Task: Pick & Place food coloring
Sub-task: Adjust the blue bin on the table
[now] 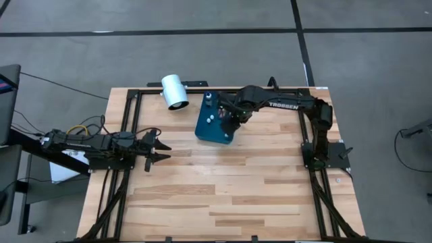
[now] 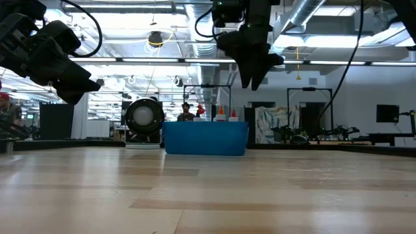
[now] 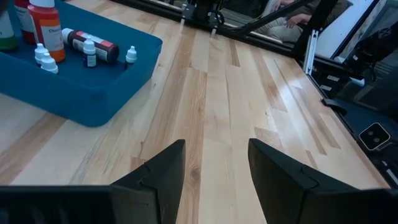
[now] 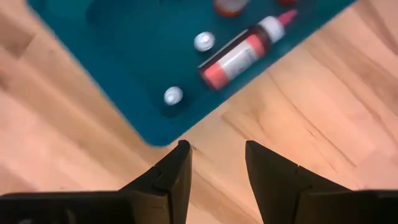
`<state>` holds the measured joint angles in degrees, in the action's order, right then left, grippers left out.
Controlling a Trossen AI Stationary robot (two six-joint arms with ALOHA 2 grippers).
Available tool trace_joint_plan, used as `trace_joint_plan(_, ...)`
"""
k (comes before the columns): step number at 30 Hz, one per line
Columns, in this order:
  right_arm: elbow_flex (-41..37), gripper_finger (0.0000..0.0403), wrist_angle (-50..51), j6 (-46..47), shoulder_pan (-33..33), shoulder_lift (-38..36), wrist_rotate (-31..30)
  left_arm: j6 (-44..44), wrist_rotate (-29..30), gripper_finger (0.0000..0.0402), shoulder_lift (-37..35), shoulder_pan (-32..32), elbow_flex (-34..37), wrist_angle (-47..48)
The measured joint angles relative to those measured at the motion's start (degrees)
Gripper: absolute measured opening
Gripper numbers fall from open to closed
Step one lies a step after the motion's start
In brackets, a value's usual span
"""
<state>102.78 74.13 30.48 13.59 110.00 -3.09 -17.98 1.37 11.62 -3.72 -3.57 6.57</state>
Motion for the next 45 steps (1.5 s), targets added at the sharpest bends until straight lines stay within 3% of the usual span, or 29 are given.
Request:
trace_joint_plan(5,-1.2,0.0146,-1.3,5.2,0.1,-0.1,-3.8,0.2,0.0,0.0167,0.0,0.0,0.0,0.0)
trace_joint_plan(17,-11.6,0.016,-11.4,14.1,-0.5,0.0,-3.2,0.2,0.0,0.0167,0.0,0.0,0.0,0.0)
trace_joint_plan(33,-19.6,0.0154,-21.2,16.6,-0.4,0.0,-2.9,0.2,-0.9,0.0167,0.0,0.0,0.0,0.0)
trace_joint_plan(45,-19.7,0.013,-22.8,16.2,0.4,0.0,-4.1,0.2,-0.9,0.0167,0.0,0.0,0.0,0.0)
